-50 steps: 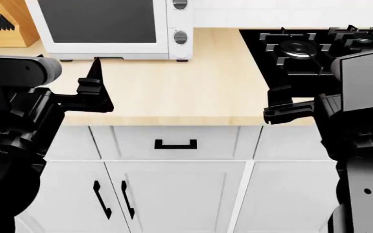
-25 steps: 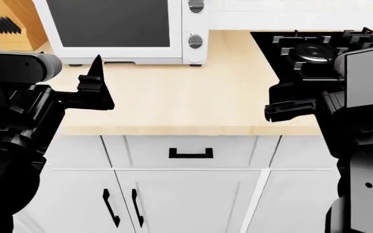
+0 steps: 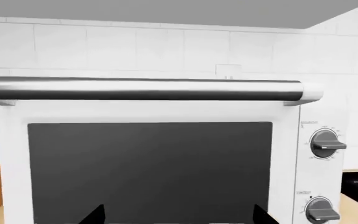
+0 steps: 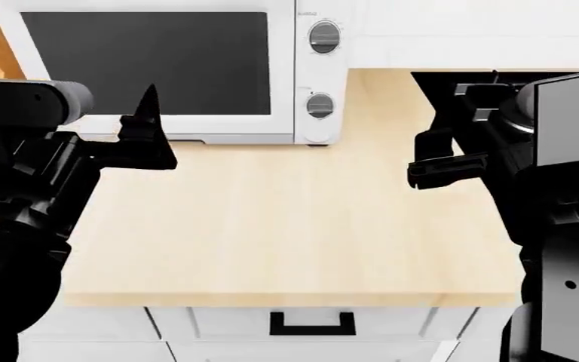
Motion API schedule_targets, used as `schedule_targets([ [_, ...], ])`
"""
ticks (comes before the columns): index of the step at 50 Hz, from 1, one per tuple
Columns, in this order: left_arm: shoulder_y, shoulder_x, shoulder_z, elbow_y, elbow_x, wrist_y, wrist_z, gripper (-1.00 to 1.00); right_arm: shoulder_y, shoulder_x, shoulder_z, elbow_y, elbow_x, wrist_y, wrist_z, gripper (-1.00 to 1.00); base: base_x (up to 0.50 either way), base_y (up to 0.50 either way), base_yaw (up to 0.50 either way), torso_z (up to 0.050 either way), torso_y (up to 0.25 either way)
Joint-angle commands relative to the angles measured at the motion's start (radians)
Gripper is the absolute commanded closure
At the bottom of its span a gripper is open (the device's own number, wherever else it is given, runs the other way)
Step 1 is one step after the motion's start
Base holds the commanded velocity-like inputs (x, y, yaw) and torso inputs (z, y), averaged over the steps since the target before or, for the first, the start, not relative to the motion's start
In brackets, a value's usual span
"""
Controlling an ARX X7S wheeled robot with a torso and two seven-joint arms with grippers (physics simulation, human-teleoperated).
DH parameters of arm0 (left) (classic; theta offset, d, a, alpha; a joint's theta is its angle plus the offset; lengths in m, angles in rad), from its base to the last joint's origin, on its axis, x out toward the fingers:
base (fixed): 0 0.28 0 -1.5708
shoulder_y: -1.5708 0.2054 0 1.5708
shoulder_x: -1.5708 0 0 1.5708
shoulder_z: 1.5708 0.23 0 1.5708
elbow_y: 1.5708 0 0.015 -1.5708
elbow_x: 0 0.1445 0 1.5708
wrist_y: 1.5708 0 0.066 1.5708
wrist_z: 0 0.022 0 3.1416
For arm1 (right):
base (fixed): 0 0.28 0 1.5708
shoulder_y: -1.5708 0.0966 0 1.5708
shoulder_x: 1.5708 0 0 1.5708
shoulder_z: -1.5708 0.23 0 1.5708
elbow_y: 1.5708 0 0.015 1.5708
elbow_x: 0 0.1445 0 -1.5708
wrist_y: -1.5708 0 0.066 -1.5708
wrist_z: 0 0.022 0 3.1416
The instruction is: Turn on the toaster oven by setting the timer.
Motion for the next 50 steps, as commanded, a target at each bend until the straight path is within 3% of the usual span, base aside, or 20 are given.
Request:
schedule_targets([
  [1,0.003,-0.002,-0.007,0.002,-0.014,-0.003,-0.006,-1.00,-0.001,-0.006,-0.001,0.001,-0.015,0.001,-0.013,-1.00,0.50,0.00,0.00,0.000,0.000],
  [13,0.008,-0.002,-0.015,0.006,-0.029,-0.006,-0.013,-1.00,0.000,-0.010,-0.003,0.000,-0.038,0.004,-0.018,-1.00,0.50,0.00,0.00,0.000,0.001],
  [28,-0.001,0.005,-0.023,0.000,-0.042,-0.007,-0.028,-1.00,0.007,-0.015,-0.007,0.001,-0.056,0.004,-0.033,-1.00,0.00,0.00,0.00,0.000,0.001],
  [30,-0.008,0.045,-0.110,0.015,-0.065,-0.014,-0.068,-1.00,0.025,-0.009,-0.024,-0.003,-0.074,0.029,-0.048,-1.00,0.00,0.00,0.00,0.000,0.000],
  [36,-0.008,0.063,-0.231,0.086,-0.096,-0.081,-0.155,-1.00,0.041,-0.023,-0.055,0.012,-0.185,0.028,-0.133,-1.00,0.00,0.00,0.00,0.000,0.000],
  [50,-0.006,0.020,-0.285,0.175,-0.023,-0.235,-0.378,-1.00,0.060,-0.043,-0.082,0.028,-0.348,0.024,-0.259,-1.00,0.00,0.00,0.00,0.000,0.000],
])
